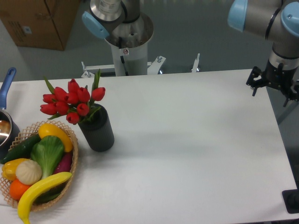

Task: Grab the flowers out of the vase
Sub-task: 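Move the open gripper across the table toward the red tulips in the black vase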

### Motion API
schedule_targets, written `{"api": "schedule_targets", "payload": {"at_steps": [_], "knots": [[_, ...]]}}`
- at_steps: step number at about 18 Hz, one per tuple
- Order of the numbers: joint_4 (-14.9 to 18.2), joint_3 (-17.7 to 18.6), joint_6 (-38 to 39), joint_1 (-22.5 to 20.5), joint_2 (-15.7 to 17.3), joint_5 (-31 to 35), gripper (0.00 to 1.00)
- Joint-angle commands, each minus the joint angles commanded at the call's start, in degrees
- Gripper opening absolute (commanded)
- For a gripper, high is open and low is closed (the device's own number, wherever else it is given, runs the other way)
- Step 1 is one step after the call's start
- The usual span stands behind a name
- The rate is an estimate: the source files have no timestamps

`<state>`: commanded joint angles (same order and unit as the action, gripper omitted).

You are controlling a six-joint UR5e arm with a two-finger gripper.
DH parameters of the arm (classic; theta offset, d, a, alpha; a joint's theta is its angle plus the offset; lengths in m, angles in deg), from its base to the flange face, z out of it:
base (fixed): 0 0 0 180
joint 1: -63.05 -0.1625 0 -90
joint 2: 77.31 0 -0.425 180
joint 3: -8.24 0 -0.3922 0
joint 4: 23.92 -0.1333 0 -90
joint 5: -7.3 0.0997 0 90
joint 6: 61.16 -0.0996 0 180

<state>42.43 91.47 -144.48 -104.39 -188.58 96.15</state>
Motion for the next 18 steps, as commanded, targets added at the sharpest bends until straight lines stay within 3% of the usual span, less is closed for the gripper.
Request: {"api": "schedule_targets", "payload": {"at_steps": [3, 8, 13, 18], "knots": [[0.0, 0.61, 0.35, 0.79, 0.0, 0.0, 1.0], [-0.52, 2.28, 0.44, 5.71, 0.7, -2.01, 1.0], [-3.42, 8.78, 3.15, 6.68, 6.14, -17.64, 1.0], [-3.51, 10.54, 10.01, 11.33, 8.17, -30.83, 1.0]]}}
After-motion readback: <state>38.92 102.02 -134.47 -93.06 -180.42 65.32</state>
